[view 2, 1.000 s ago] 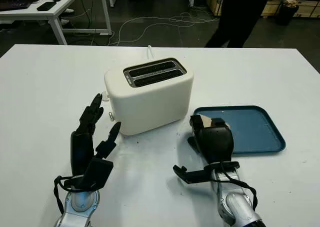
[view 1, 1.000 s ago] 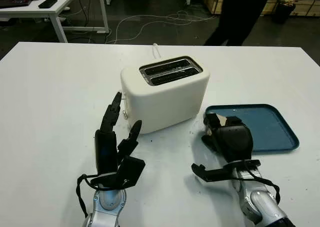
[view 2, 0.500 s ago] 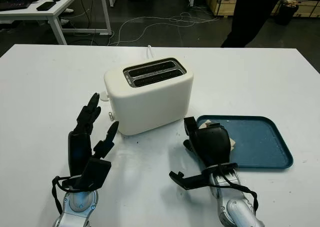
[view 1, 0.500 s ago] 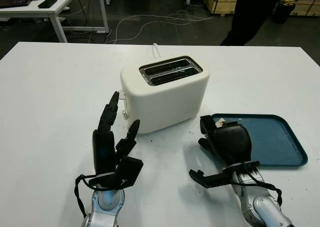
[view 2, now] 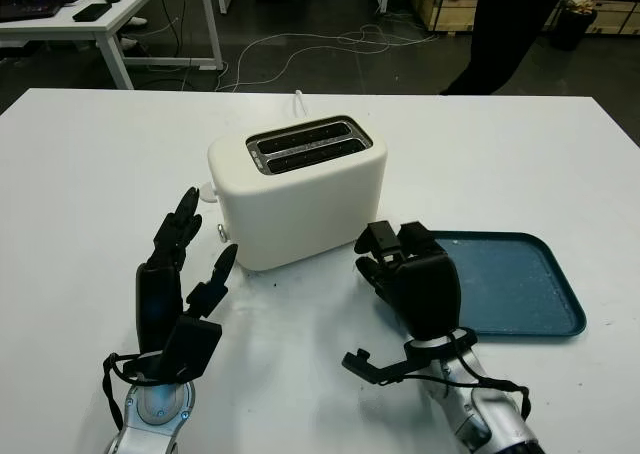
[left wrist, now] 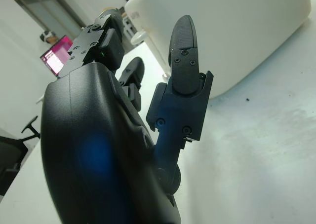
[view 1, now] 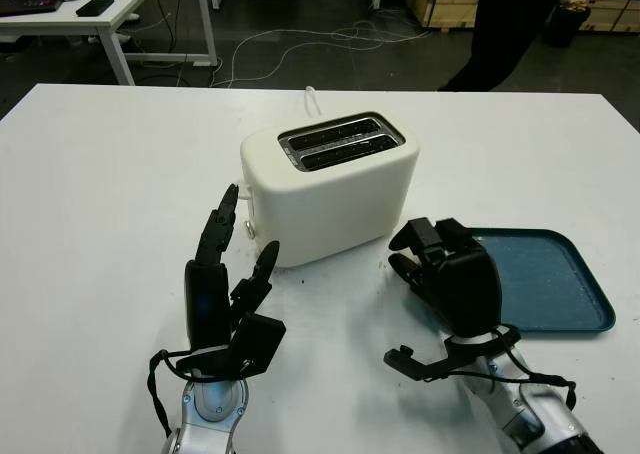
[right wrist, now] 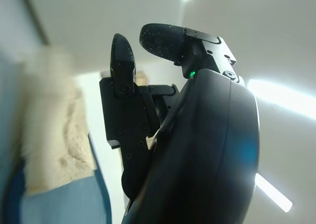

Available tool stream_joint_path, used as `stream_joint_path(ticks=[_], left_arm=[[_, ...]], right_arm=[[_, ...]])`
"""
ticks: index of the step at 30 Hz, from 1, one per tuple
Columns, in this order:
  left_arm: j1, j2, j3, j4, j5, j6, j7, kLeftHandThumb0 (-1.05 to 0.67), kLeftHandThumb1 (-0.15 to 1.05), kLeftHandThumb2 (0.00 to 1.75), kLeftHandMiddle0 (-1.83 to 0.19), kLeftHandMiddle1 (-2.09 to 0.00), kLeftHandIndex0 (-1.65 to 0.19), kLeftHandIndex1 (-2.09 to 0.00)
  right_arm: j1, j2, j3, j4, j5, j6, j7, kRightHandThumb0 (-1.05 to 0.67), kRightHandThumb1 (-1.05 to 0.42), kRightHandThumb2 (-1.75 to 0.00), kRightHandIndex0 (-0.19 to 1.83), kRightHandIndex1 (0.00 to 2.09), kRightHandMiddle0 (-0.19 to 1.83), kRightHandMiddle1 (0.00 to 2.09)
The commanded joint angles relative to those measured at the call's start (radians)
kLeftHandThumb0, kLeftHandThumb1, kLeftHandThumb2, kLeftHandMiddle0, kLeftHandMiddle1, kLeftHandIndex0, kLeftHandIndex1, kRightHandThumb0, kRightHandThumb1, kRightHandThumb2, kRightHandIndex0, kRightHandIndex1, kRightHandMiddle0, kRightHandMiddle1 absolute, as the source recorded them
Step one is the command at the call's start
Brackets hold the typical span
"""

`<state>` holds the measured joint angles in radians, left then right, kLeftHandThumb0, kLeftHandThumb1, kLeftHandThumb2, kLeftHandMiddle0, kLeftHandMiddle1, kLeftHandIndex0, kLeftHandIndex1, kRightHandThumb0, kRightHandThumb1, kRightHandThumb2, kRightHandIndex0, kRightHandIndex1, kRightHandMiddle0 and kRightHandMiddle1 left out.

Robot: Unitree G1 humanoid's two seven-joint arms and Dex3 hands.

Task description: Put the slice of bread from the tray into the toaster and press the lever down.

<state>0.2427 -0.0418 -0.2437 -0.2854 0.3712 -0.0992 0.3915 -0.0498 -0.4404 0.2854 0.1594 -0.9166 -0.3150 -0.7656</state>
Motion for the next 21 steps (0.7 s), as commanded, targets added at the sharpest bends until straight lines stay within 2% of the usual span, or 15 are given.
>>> stream_joint_path(ticks=[1, 4, 8, 14, 17, 18, 19, 20, 21], left_arm=[[0.007, -0.030, -0.008, -0.009, 0.007, 0.000, -0.001, -0.52, 0.92, 0.27, -0.21, -0.44, -0.31, -0.01], [0.007, -0.031, -0.010, -0.009, 0.006, -0.002, -0.001, -0.52, 0.92, 0.27, -0.20, -0.44, -0.31, -0.01], [0.008, -0.028, -0.009, -0.008, 0.008, 0.000, -0.001, -0.53, 0.92, 0.27, -0.21, -0.44, -0.31, -0.01], [0.015, -0.031, -0.011, -0.014, 0.000, 0.003, -0.007, -0.52, 0.92, 0.26, -0.20, -0.44, -0.31, 0.00], [0.019, -0.030, -0.012, -0.019, -0.003, 0.002, -0.011, -0.52, 0.92, 0.26, -0.20, -0.44, -0.31, 0.00], [0.021, -0.029, -0.012, -0.022, -0.001, 0.004, -0.012, -0.52, 0.92, 0.26, -0.20, -0.44, -0.31, 0.00], [0.023, -0.029, -0.012, -0.026, 0.000, 0.006, -0.013, -0.52, 0.92, 0.26, -0.20, -0.44, -0.31, 0.00], [0.025, -0.029, -0.012, -0.030, 0.002, 0.011, -0.014, -0.52, 0.92, 0.26, -0.20, -0.44, -0.31, 0.00], [0.026, -0.030, -0.012, -0.032, 0.002, 0.012, -0.016, -0.52, 0.92, 0.26, -0.20, -0.44, -0.31, 0.00]], right_arm=[[-0.028, -0.012, -0.023, 0.017, 0.046, -0.068, -0.035, -0.20, -0.92, -0.17, 0.36, 1.75, 0.11, 1.75], [-0.040, -0.012, -0.058, 0.024, 0.111, -0.141, -0.023, -0.18, -0.92, -0.15, 0.35, 1.75, 0.09, 1.75], [-0.023, -0.012, -0.117, -0.018, 0.276, -0.205, 0.112, -0.23, -0.92, -0.25, 0.44, 1.75, 0.19, 1.75], [0.023, -0.010, -0.183, -0.104, 0.353, -0.197, 0.247, -0.22, -0.92, -0.20, 0.50, 1.75, 0.25, 1.75], [0.054, -0.034, -0.219, -0.131, 0.382, -0.212, 0.317, -0.25, -0.92, -0.17, 0.53, 1.75, 0.29, 1.74], [0.065, -0.050, -0.232, -0.135, 0.398, -0.227, 0.345, -0.28, -0.92, -0.10, 0.52, 1.66, 0.40, 1.44], [0.074, -0.073, -0.245, -0.136, 0.403, -0.246, 0.371, -0.30, -0.92, -0.06, 0.52, 1.57, 0.47, 1.24], [0.090, -0.107, -0.261, -0.148, 0.407, -0.249, 0.413, -0.32, -0.91, -0.03, 0.51, 1.41, 0.55, 0.95], [0.110, -0.139, -0.277, -0.166, 0.411, -0.241, 0.463, -0.37, -0.91, -0.02, 0.46, 1.15, 0.60, 0.61]])
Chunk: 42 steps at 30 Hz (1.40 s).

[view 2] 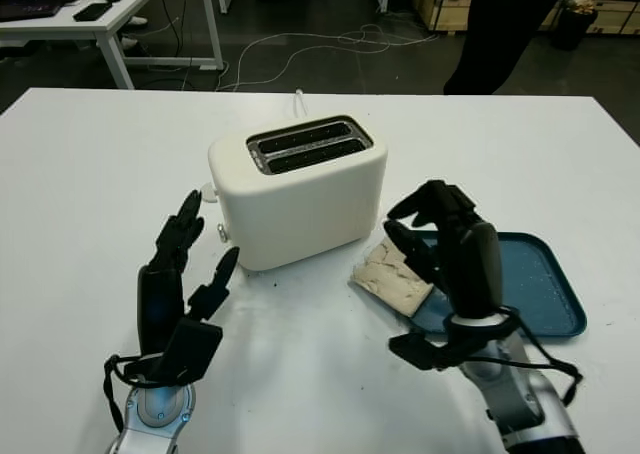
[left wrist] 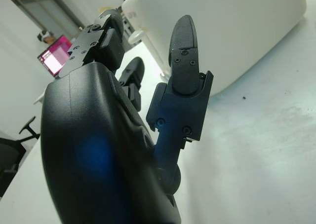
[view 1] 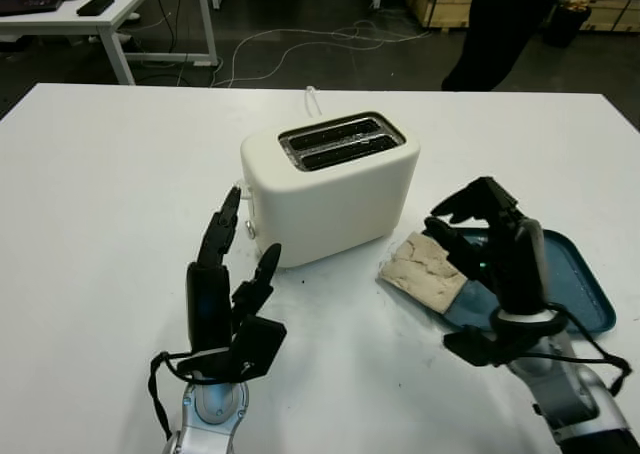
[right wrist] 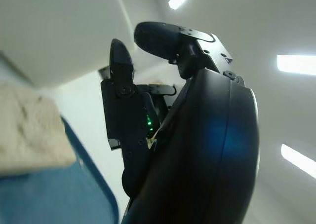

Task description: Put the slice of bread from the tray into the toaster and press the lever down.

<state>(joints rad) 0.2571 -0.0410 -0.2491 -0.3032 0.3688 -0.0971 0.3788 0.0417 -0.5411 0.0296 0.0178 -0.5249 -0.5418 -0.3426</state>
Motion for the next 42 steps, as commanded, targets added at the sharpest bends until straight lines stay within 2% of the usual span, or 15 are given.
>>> stream_joint_path(ticks=[1, 2, 4, 7, 13, 21, 27, 32, 42], left_arm=[[0.011, -0.030, -0.007, -0.015, 0.003, 0.009, -0.004, -0.51, 0.92, 0.26, -0.20, -0.44, -0.31, 0.00], [0.009, -0.031, -0.007, -0.013, 0.003, 0.007, -0.004, -0.51, 0.92, 0.26, -0.20, -0.44, -0.31, 0.00], [0.006, -0.028, -0.006, -0.009, 0.003, 0.005, -0.007, -0.52, 0.92, 0.27, -0.19, -0.44, -0.30, 0.00], [0.001, -0.029, -0.005, -0.008, 0.000, 0.007, -0.012, -0.52, 0.92, 0.27, -0.19, -0.45, -0.30, 0.00], [-0.014, -0.026, -0.008, -0.002, 0.010, 0.013, -0.017, -0.52, 0.92, 0.26, -0.19, -0.45, -0.30, 0.00], [-0.021, -0.032, -0.006, -0.001, -0.005, 0.014, -0.022, -0.53, 0.92, 0.25, -0.17, -0.46, -0.28, 0.00], [-0.022, -0.022, -0.001, 0.002, 0.007, 0.007, -0.022, -0.55, 0.92, 0.26, -0.16, -0.48, -0.28, 0.00], [-0.025, -0.024, 0.001, 0.001, 0.010, 0.008, -0.022, -0.55, 0.92, 0.26, -0.16, -0.49, -0.28, 0.00], [-0.027, -0.024, 0.004, -0.001, 0.012, 0.012, -0.022, -0.56, 0.92, 0.26, -0.15, -0.51, -0.29, 0.00]], right_arm=[[0.039, -0.068, -0.038, -0.045, 0.029, -0.006, 0.090, -0.43, -0.89, -0.01, 0.42, 0.76, 0.61, 0.27], [0.058, -0.091, -0.054, -0.062, 0.038, -0.003, 0.128, -0.46, -0.88, -0.01, 0.43, 0.50, 0.59, 0.14], [0.086, -0.130, -0.085, -0.079, 0.021, -0.014, 0.170, -0.49, -0.84, 0.00, 0.39, 0.16, 0.48, 0.03], [0.095, -0.186, -0.126, -0.040, -0.068, -0.063, 0.139, -0.44, -0.79, 0.00, 0.32, 0.03, 0.38, 0.00], [0.022, -0.316, -0.149, 0.118, -0.208, -0.103, 0.077, -0.39, -0.73, 0.00, 0.25, 0.00, 0.30, 0.00], [-0.168, -0.424, -0.062, 0.370, -0.276, -0.203, 0.017, -0.49, -0.72, 0.00, 0.25, 0.00, 0.30, 0.01], [-0.322, -0.432, 0.051, 0.550, -0.316, -0.280, -0.044, -0.52, -0.69, 0.00, 0.29, 0.01, 0.30, 0.01], [-0.418, -0.426, 0.136, 0.664, -0.330, -0.341, -0.056, -0.55, -0.72, -0.01, 0.35, 0.03, 0.36, 0.02], [-0.518, -0.405, 0.252, 0.807, -0.335, -0.420, -0.070, -0.57, -0.71, 0.00, 0.37, 0.01, 0.43, 0.02]])
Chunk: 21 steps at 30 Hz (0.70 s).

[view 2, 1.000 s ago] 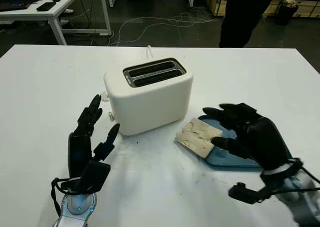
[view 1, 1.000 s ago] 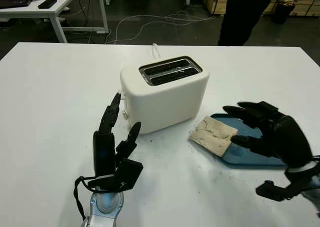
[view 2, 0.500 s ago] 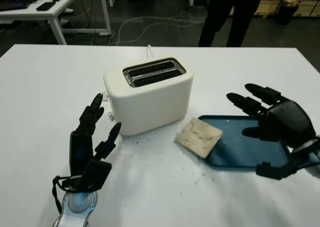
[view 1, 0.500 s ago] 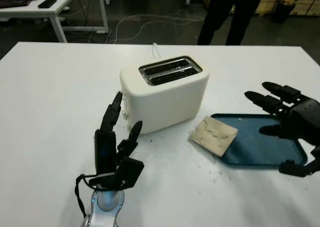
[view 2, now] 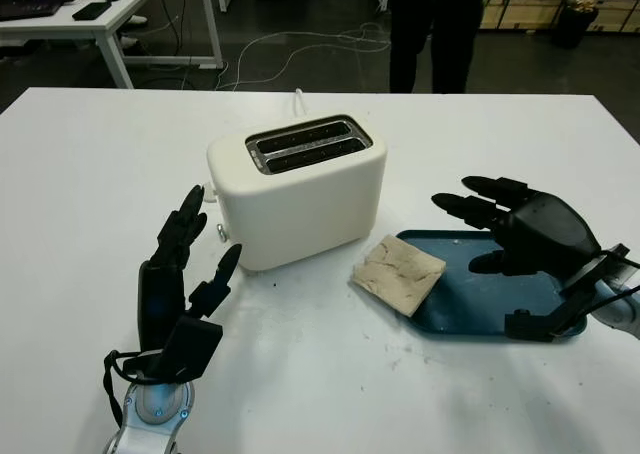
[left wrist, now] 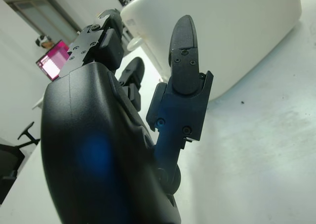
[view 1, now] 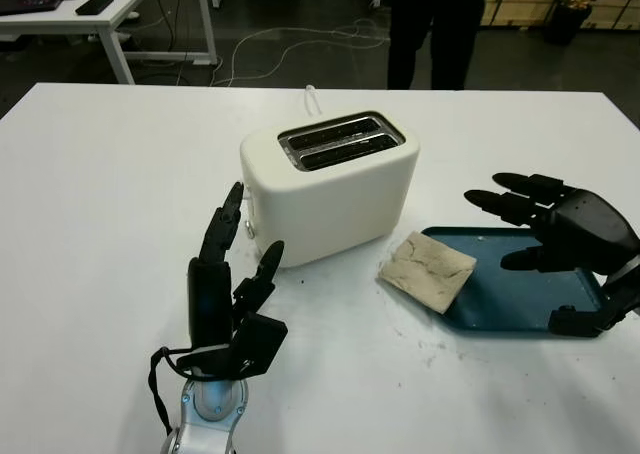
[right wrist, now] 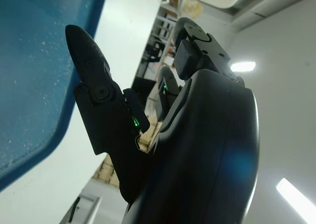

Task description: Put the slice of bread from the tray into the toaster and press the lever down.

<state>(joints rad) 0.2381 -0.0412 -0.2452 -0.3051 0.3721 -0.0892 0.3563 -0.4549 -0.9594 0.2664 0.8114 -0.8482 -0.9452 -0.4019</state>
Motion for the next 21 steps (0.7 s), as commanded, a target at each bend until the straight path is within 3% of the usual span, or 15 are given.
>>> stream_joint_path(ticks=[1, 21], left_arm=[[-0.008, -0.023, 0.000, 0.003, 0.009, 0.001, 0.001, -0.55, 0.92, 0.26, -0.15, -0.52, -0.29, 0.00], [0.000, -0.021, 0.006, -0.004, 0.001, -0.004, -0.005, -0.53, 0.92, 0.26, -0.14, -0.53, -0.29, 0.00]], right_arm=[[-0.027, 0.014, 0.025, 0.021, -0.012, -0.020, -0.009, -0.57, -0.71, 0.00, 0.36, 0.00, 0.43, 0.02], [-0.048, 0.027, 0.129, 0.078, -0.015, -0.034, -0.017, -0.59, -0.72, 0.00, 0.28, 0.00, 0.38, 0.00]])
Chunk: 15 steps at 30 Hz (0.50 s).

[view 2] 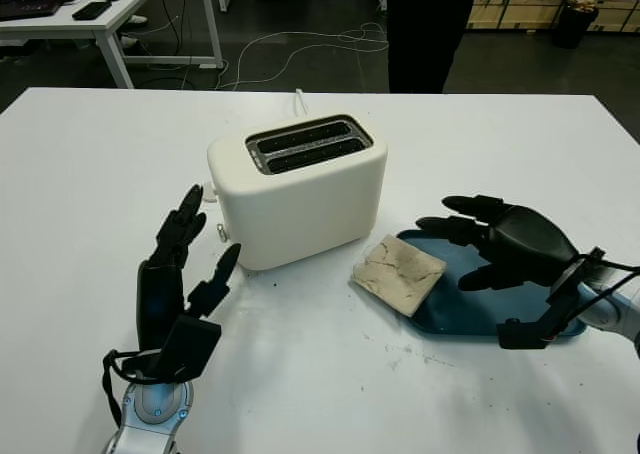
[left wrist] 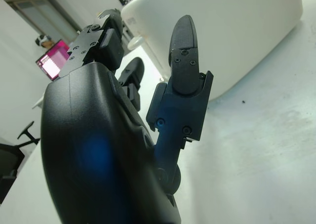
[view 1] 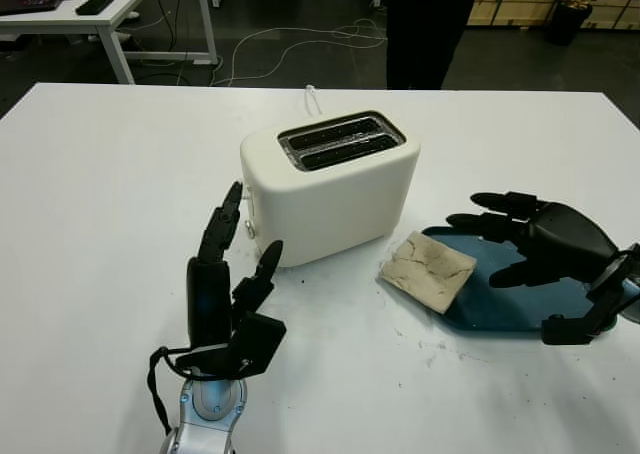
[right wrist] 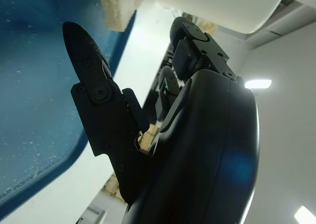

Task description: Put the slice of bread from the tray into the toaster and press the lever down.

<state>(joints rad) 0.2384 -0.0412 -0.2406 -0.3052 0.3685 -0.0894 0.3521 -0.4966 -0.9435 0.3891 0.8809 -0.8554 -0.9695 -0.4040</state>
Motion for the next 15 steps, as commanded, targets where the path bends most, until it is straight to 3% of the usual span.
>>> stream_joint_path(ticks=[1, 15], left_arm=[[-0.002, -0.020, 0.001, -0.002, 0.006, -0.006, 0.000, -0.54, 0.92, 0.25, -0.14, -0.53, -0.29, 0.00], [0.004, -0.016, 0.003, -0.006, 0.007, -0.011, -0.001, -0.52, 0.92, 0.25, -0.14, -0.54, -0.30, -0.01]], right_arm=[[-0.007, 0.012, 0.010, 0.011, -0.013, -0.006, -0.021, -0.59, -0.72, 0.00, 0.28, 0.00, 0.38, 0.00], [-0.031, 0.042, 0.084, 0.070, -0.097, 0.000, -0.191, -0.57, -0.77, -0.01, 0.28, 0.01, 0.39, 0.01]])
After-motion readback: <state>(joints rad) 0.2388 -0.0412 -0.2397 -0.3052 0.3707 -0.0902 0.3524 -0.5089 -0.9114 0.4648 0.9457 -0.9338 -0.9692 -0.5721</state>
